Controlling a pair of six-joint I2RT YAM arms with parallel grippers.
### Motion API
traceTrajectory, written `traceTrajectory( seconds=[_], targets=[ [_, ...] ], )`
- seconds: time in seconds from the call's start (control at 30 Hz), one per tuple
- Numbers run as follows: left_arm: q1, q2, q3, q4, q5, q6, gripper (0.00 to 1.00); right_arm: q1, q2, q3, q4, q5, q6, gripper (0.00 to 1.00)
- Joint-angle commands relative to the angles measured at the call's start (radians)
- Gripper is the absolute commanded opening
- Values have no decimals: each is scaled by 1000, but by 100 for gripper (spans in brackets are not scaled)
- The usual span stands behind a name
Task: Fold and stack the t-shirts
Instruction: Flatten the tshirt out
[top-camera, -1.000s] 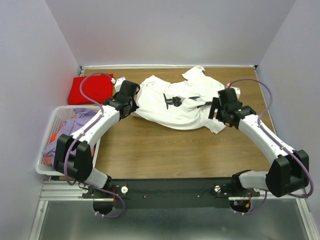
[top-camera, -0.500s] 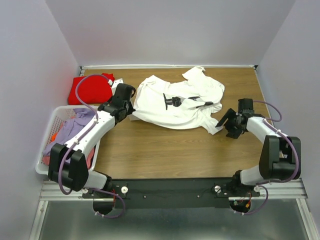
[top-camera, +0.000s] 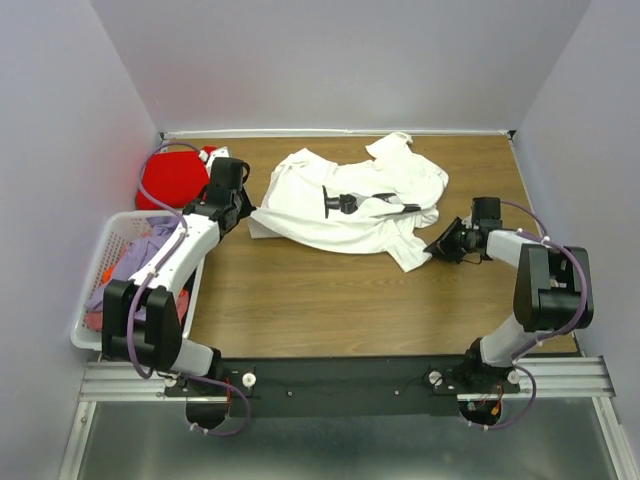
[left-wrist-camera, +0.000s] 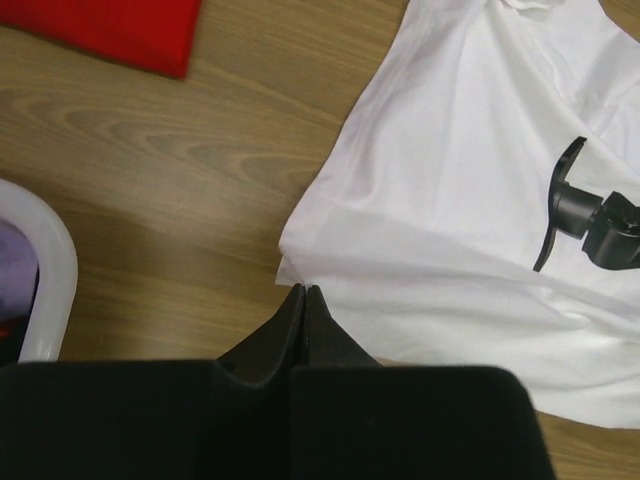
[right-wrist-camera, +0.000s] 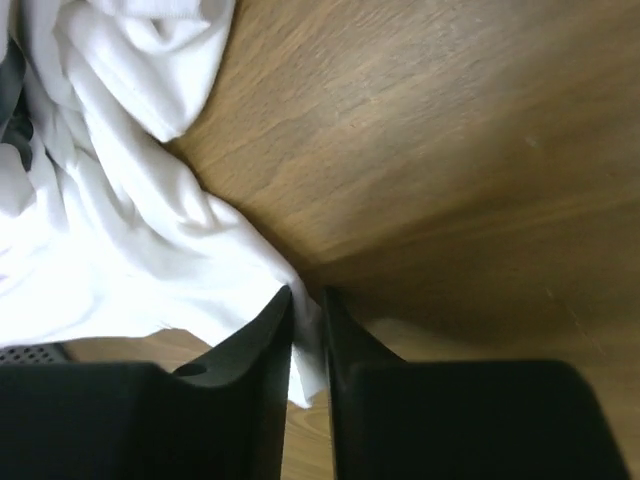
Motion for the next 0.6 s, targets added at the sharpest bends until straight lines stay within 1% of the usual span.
traceTrajectory(
  seconds=[0.0,0.03,0.07,0.13,0.2,0.23,0.27,0.3,0.33,0.4,0.43,0.5,0.57],
  targets=[
    [24,89,80,71,63,39,0,0,72,41,10,-54,-19,10],
    [27,108,101,79,69,41,0,0,78,63,10,-76,-22,2],
    [28,129,123,80,80,44,0,0,85,84,7,-82,-33,1],
    [39,198,216,82,92,49,0,0,82,145,-3,-73,-37,1],
    [51,253,310,63,115,53,0,-1,75,291,-53,-15,-54,1],
    [58,310,426,51,126,55,0,-1,75,352,-84,14,-66,1],
    [71,336,492,13,140,55,0,-1,74,485,-139,69,-91,0],
    [77,361,631,-7,144,58,0,-1,68,547,-160,94,-100,1],
    [82,391,695,-28,144,59,0,-3,60,602,-182,112,-108,1],
    [93,393,792,-50,114,65,0,-4,40,748,-230,137,-135,0],
    [96,370,834,-44,97,67,0,-6,8,783,-240,143,-145,1],
    [104,329,829,-6,62,69,0,-4,-35,805,-254,156,-161,1],
    [105,246,739,49,54,70,0,-4,-114,769,-263,174,-172,1]
  ],
)
